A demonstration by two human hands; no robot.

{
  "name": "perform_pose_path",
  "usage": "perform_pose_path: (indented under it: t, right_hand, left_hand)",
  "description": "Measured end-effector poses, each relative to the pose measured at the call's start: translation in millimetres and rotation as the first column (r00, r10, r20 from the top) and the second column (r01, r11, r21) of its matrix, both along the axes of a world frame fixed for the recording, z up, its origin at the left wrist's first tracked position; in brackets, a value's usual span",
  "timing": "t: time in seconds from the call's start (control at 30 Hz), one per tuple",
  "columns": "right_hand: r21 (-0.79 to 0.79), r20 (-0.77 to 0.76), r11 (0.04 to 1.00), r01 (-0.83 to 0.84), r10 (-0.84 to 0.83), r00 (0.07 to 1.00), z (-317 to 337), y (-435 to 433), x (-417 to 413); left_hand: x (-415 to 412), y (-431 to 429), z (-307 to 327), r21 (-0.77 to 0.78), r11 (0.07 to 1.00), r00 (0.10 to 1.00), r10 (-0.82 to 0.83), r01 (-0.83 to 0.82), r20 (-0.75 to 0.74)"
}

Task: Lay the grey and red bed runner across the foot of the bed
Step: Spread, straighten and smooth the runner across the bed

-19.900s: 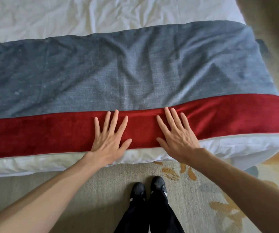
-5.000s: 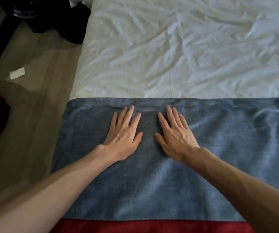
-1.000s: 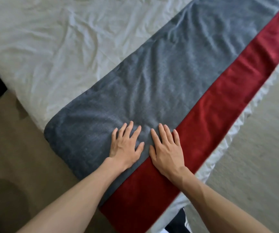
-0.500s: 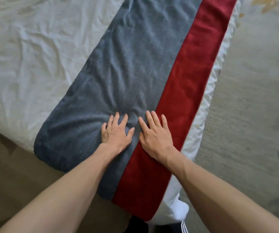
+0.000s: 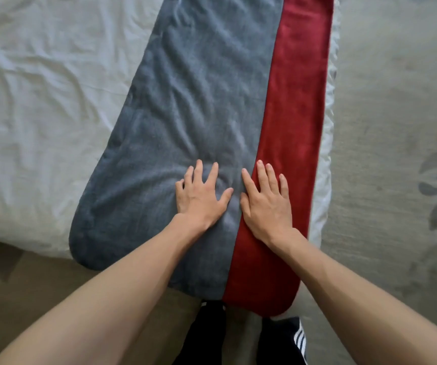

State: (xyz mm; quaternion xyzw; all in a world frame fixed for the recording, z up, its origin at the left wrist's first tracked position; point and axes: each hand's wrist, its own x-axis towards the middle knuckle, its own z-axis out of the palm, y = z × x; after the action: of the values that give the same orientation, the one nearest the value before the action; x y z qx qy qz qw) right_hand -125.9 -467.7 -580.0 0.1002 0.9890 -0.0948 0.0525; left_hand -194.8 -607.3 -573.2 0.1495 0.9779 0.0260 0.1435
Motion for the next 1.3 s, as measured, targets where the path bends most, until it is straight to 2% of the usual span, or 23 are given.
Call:
perform_pose_path:
  t: [0.17, 0.27, 0.67, 0.87, 1.03, 1.13, 1.3]
  right_hand:
    - [-0.038, -0.009, 0.995, 0.096, -0.097, 0.995, 11, -19, 36]
    - [-0.054, -0.037, 0.987, 0.154, -0.156, 0.987, 18, -25, 46]
    - [-0.015, -0.159, 0.944, 0.331, -0.329, 0.931, 9, -60, 111]
    - [-0.003, -0.171, 0.856, 0.518, -0.510, 0.843, 8, -80, 137]
    - [-0.079, -0.125, 0.798, 0.598, -0.603, 0.788, 10, -92, 158]
    - [-0.111, -0.137, 0.764, 0.636, -0.645, 0.751, 12, -96, 164]
    - [-0.222, -0.181, 0.606, 0.764, -0.795, 0.578, 12, -86, 161]
  left_hand:
    - [15, -24, 2, 0.109, 0.980, 0.984, -0.155, 0.164, -0.082]
    - [15, -35, 7, 0.114, 0.971, 0.972, -0.193, 0.209, -0.137]
    - [52, -138, 17, 0.108, 0.994, 0.989, -0.017, 0.033, -0.148]
    - [43, -203, 20, 0.099, 0.987, 0.984, 0.137, -0.126, -0.110]
    - [36, -227, 17, 0.118, 0.986, 0.983, 0.130, -0.115, -0.127]
    - [36, -236, 18, 0.183, 0.968, 0.970, 0.200, -0.173, -0.138]
    - [29, -249, 18, 0.277, 0.927, 0.945, 0.298, -0.252, -0.136]
